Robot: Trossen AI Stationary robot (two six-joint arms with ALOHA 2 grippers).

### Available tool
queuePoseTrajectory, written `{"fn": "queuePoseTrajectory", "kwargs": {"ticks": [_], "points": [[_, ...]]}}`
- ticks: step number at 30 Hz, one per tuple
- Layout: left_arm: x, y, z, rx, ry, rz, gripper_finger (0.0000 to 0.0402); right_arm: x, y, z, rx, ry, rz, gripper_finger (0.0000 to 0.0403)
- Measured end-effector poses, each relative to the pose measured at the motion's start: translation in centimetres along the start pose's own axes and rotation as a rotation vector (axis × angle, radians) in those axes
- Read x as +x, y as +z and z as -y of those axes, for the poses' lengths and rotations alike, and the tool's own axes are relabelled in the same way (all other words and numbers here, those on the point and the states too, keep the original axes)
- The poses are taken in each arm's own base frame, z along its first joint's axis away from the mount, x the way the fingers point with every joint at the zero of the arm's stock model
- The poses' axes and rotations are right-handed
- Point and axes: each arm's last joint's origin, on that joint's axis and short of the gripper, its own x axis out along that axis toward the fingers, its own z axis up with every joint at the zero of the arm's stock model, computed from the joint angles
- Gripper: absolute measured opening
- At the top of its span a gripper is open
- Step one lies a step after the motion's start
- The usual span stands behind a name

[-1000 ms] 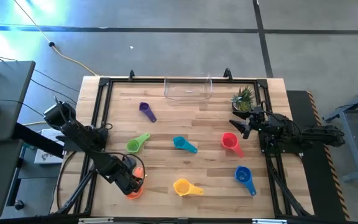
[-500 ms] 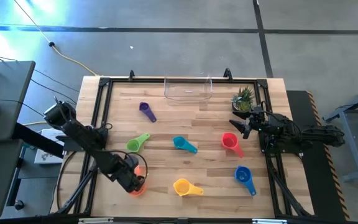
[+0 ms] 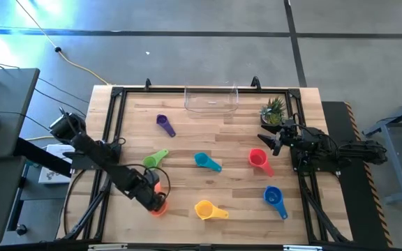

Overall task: Nest measuring cups in basket
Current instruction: Move the orange measuring cup to the middle of the table

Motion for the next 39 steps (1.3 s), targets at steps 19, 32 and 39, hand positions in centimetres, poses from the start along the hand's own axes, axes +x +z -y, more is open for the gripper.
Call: {"fn": "queuePoseTrajectory", "kwargs": {"ticks": [19,32,39], "points": [[-3.1,6.6,2.2,0.231,-0.08,0.073,0.001,0.0,0.7,-0.3,0.201,0.04,0.069,0.0298],[-3.4,10.4,1.0,0.483,-0.038,0.083,0.001,-0.1,0.9,-0.4,0.274,0.048,0.089,0.0298],[-3.5,11.8,0.5,0.668,-0.043,0.078,0.0012,-0.1,1.3,-0.5,0.348,0.071,0.122,0.0298]]}}
